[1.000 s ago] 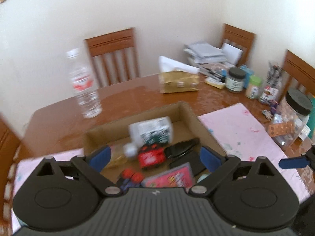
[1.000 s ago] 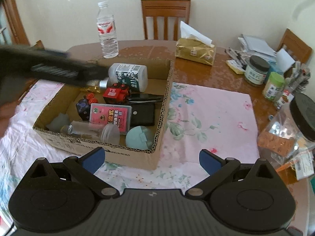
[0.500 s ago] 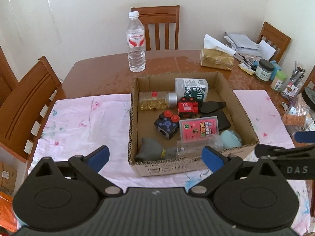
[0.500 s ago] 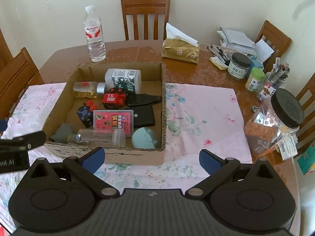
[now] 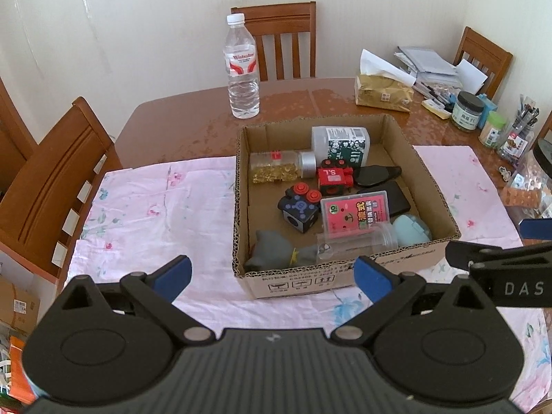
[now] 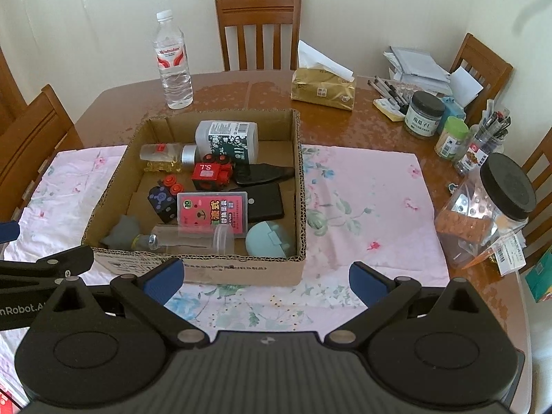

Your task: Organize rigid objects

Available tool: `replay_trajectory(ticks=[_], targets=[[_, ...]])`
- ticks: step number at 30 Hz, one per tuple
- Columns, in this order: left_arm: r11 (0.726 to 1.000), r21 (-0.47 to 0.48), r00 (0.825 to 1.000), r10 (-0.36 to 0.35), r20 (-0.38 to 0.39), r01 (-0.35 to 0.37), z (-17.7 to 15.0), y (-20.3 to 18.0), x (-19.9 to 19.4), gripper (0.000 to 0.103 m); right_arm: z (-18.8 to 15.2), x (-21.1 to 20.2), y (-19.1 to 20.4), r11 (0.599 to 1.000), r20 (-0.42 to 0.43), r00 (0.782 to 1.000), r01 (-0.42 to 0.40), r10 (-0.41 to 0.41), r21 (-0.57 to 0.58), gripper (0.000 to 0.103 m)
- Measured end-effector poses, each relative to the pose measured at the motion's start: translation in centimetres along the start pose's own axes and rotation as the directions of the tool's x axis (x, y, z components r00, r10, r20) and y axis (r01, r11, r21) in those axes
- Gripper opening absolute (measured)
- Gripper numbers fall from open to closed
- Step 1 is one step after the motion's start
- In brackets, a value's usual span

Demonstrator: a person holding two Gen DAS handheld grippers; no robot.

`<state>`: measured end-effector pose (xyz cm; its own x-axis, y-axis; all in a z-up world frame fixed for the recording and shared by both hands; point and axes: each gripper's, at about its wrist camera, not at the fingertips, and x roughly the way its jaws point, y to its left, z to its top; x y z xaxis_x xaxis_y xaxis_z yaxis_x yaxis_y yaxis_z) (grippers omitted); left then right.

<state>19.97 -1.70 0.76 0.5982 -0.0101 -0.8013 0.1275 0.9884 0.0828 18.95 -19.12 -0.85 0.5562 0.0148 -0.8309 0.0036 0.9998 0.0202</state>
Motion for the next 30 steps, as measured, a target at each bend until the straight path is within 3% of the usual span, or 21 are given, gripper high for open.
replay_trajectory(ticks=[30], targets=[[1.000,-0.010,1.000,0.017,-0.011,-0.017,0.11,0.12,-0.69,0.100,0.09,-0.54,0.11,1.000,0.013,1.000,-0.001,0.001,-0.010,0.103]])
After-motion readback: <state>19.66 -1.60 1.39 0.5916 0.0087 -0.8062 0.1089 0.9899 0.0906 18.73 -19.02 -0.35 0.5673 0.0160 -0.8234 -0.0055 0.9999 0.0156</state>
